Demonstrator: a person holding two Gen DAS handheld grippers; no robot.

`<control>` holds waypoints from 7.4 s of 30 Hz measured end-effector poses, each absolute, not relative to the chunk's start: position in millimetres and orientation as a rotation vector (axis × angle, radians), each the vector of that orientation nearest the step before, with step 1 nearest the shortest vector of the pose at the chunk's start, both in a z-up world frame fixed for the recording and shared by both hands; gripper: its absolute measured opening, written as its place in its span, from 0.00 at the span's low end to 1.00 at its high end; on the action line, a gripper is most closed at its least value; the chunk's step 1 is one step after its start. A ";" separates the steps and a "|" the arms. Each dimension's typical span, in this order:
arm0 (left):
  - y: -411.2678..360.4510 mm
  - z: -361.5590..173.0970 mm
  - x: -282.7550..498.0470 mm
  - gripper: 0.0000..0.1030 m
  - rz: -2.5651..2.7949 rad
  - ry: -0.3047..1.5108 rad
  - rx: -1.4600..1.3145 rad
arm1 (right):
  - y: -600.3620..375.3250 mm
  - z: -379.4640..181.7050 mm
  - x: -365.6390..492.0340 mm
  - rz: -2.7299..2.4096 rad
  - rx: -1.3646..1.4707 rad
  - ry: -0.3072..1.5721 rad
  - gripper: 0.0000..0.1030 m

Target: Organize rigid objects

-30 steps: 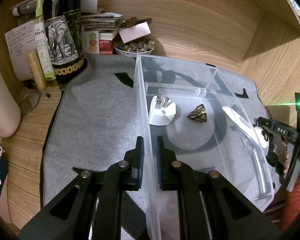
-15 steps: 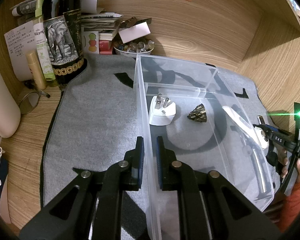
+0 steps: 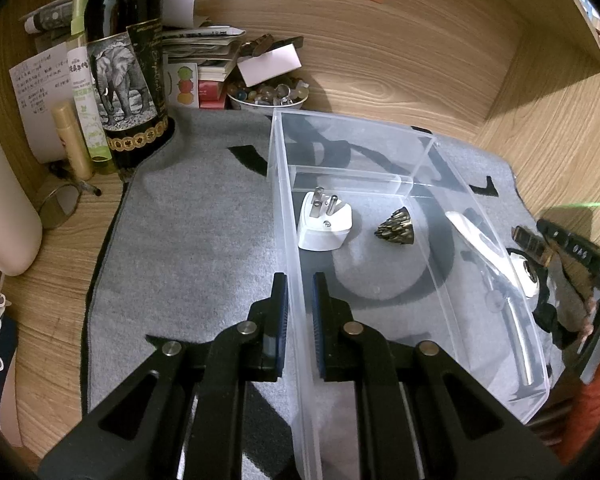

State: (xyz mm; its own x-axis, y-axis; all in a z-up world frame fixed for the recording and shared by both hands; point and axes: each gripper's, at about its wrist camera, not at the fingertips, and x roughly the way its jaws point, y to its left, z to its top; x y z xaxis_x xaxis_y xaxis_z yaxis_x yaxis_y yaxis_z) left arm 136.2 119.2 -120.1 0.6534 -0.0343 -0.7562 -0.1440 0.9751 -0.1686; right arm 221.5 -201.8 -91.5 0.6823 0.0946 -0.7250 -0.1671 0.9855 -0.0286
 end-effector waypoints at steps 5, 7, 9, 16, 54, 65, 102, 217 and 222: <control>119.4 -120.0 135.9 0.11 0.061 0.859 -0.222 | -190.9 -82.3 220.7 0.158 -0.160 0.788 0.10; 118.8 -120.1 136.3 0.11 0.062 0.859 -0.223 | -192.4 -86.7 224.3 0.142 -0.166 0.803 0.13; 118.9 -119.8 136.2 0.11 0.061 0.858 -0.224 | -197.7 -92.4 227.3 0.138 -0.146 0.840 0.22; 118.6 -120.4 136.2 0.11 0.062 0.857 -0.225 | -206.9 -126.2 229.6 0.190 -0.059 0.982 0.28; 118.0 -120.5 131.2 0.11 0.041 0.846 -0.223 | -49.9 -56.9 190.1 0.578 -0.261 0.693 0.21; 121.4 -121.6 130.9 0.11 0.016 0.843 -0.228 | -2.9 -94.5 191.9 0.680 -0.337 0.825 0.21; 119.7 -121.9 134.8 0.11 0.026 0.866 -0.203 | -152.7 -78.4 198.6 0.268 -0.204 0.811 0.73; 120.9 -121.7 130.4 0.11 0.014 0.854 -0.196 | -19.5 -96.5 158.8 0.746 -0.275 0.888 0.38; 120.2 -120.6 130.3 0.11 0.016 0.854 -0.197 | -41.3 -83.0 165.1 0.694 -0.219 0.846 0.48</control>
State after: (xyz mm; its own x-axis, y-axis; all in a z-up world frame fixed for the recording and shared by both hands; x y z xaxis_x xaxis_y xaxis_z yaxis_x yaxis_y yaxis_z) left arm 130.3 120.2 -120.6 0.6580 -0.0653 -0.7501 -0.0928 0.9816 -0.1668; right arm 165.1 -41.3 -83.0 0.4606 0.4752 -0.7497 -0.6423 0.7614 0.0880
